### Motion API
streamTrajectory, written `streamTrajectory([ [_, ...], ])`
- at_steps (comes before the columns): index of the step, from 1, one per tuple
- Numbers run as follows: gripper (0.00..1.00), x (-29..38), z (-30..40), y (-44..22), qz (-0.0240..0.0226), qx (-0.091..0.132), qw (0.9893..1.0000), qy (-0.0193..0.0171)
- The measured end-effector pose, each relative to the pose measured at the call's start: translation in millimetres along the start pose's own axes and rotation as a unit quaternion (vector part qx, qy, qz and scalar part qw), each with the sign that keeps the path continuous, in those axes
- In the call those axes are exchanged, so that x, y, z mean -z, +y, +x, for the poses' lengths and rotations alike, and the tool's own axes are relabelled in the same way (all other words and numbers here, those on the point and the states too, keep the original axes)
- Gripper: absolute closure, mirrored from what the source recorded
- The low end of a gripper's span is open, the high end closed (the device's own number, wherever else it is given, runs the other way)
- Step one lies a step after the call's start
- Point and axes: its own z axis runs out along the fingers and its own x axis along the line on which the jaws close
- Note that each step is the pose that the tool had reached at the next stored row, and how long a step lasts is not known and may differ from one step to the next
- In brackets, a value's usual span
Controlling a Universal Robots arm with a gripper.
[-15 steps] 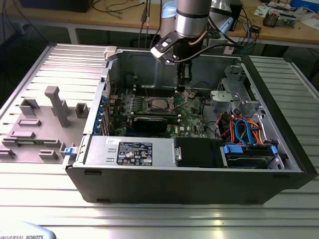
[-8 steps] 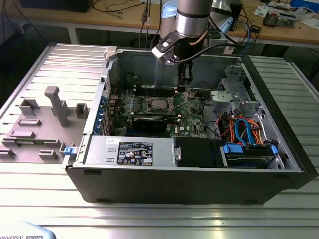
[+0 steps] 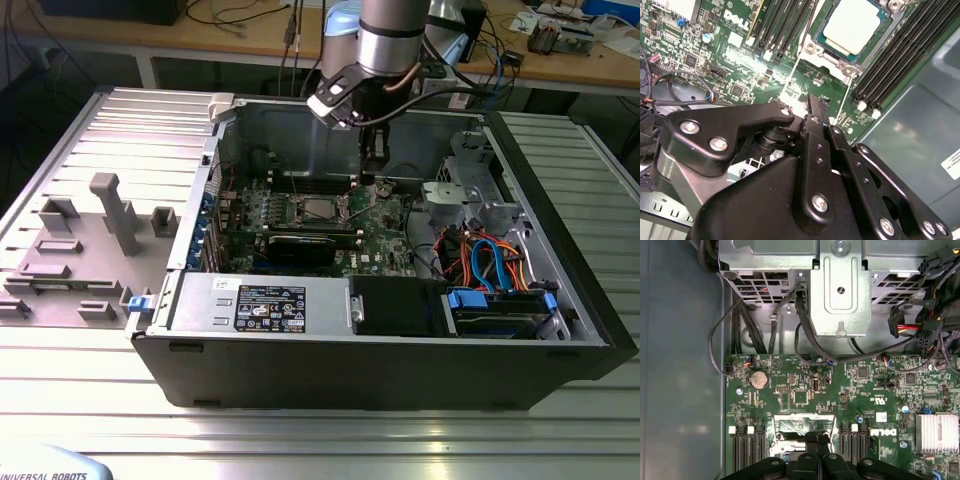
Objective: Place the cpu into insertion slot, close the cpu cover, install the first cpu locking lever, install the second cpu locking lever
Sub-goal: 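Close the cpu cover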
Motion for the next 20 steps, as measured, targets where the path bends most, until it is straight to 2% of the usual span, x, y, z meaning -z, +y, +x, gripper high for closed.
streamTrajectory([
  [3,0.89,-1.0,0.1,5.2,0.0,0.0,1.0,0.0001],
  [6,0.89,-3.7,0.2,14.7,0.0,0.0,1.0,0.0],
  [20,0.89,-5.2,0.3,19.1,0.0,0.0,1.0,-0.0001],
])
